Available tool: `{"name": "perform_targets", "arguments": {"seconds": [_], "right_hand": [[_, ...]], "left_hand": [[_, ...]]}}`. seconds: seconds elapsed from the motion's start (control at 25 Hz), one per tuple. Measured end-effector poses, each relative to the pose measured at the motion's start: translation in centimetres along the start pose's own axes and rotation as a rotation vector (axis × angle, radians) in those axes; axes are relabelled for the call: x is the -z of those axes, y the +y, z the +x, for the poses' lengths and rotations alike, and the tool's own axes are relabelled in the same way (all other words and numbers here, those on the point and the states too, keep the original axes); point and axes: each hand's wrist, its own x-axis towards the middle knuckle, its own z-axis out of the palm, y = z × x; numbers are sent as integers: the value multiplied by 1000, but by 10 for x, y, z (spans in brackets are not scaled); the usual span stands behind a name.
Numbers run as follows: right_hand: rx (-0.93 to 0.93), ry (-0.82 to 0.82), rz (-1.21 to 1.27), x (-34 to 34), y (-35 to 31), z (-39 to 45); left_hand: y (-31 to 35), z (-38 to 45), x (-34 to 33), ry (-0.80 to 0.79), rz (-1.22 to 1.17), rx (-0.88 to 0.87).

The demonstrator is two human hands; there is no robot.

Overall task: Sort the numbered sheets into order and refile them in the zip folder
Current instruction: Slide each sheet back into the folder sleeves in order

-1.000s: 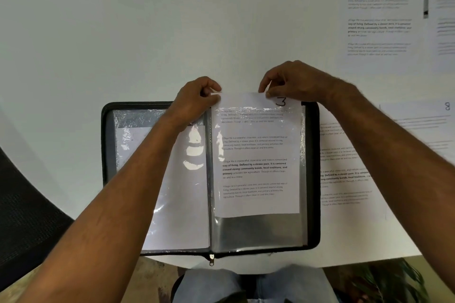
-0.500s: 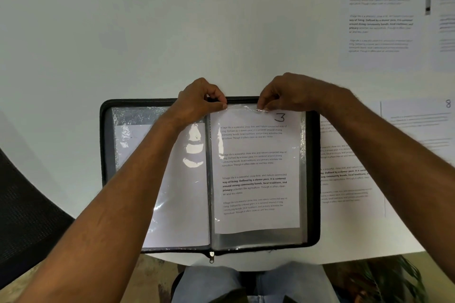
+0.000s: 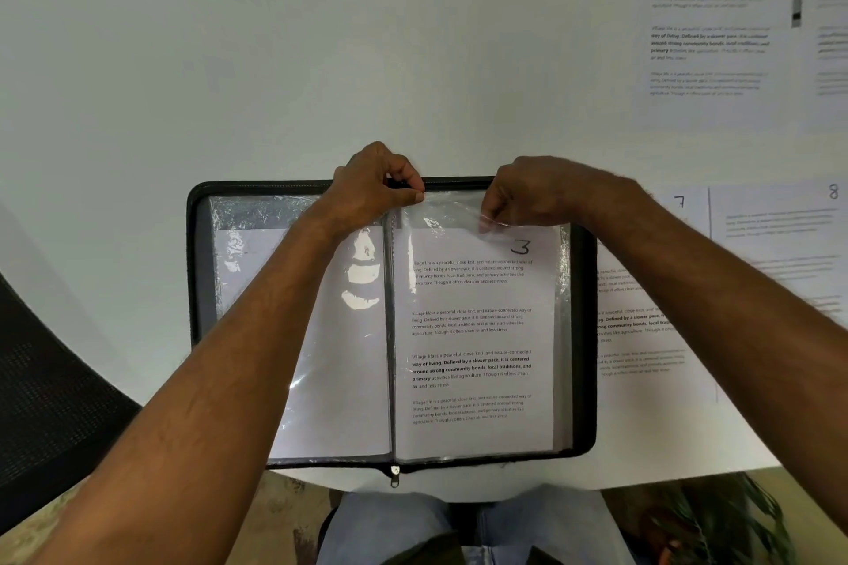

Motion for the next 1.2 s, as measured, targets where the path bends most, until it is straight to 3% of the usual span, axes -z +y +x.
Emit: {"name": "perform_targets", "arguments": {"seconds": [0.2, 0.36, 0.52, 0.68, 0.76, 0.88, 1.2], "right_hand": [[-32, 59, -43, 1, -3, -16], [-132, 187, 136, -8, -7, -40], [-60, 460, 246, -33, -4, -58], [-93, 789, 652, -62, -20, -72], [-143, 849, 841, -78, -29, -80], [-252, 827, 889, -107, -39, -94], [-411, 606, 1081, -168, -77, -141]], "left_hand": [[1, -2, -5, 81, 128, -1], [8, -13, -16, 140, 341, -11], [14, -31, -29, 174, 490, -28], [15, -55, -43, 172, 608, -51], [11, -75, -56, 181, 612, -77], [1, -114, -82, 229, 622, -136], [-12, -207, -131, 45, 429, -26]]}}
